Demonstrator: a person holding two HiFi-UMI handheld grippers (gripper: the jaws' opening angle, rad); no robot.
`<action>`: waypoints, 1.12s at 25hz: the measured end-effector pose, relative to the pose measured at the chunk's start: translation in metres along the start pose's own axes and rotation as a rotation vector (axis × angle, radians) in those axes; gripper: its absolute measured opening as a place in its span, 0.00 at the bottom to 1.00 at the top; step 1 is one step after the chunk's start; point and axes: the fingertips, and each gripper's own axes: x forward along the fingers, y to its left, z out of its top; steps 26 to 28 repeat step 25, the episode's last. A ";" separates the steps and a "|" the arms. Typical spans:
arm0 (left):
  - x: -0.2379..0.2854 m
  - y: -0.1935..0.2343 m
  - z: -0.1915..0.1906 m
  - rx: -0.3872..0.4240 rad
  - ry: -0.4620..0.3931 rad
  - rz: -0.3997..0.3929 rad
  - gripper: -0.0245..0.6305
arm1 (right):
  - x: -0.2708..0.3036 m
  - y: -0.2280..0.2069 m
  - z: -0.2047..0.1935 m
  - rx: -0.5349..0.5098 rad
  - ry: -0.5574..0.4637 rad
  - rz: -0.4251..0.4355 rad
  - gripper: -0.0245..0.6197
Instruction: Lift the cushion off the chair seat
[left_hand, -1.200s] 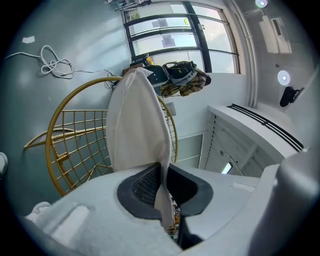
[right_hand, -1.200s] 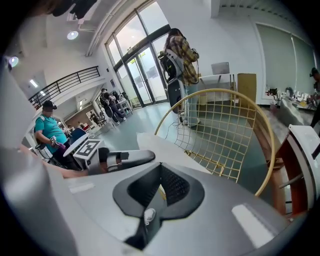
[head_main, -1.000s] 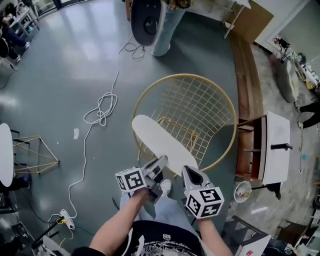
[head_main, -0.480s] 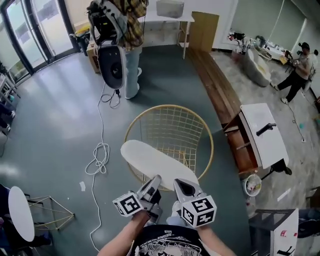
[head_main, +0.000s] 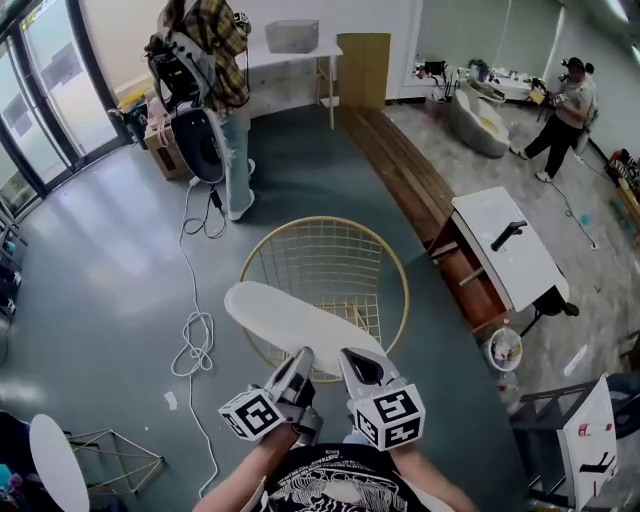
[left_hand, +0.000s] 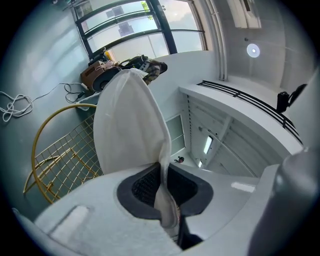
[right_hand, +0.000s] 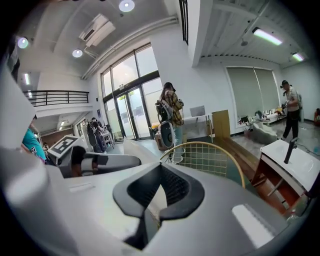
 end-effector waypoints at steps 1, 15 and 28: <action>0.001 -0.002 0.000 0.003 0.004 -0.011 0.08 | -0.001 0.000 0.001 -0.003 -0.006 -0.005 0.04; -0.001 -0.005 -0.001 0.018 0.018 -0.007 0.09 | -0.007 0.001 0.001 0.015 -0.020 -0.023 0.04; 0.001 -0.004 -0.006 -0.005 0.010 -0.016 0.09 | -0.010 0.002 -0.002 0.007 -0.007 -0.013 0.04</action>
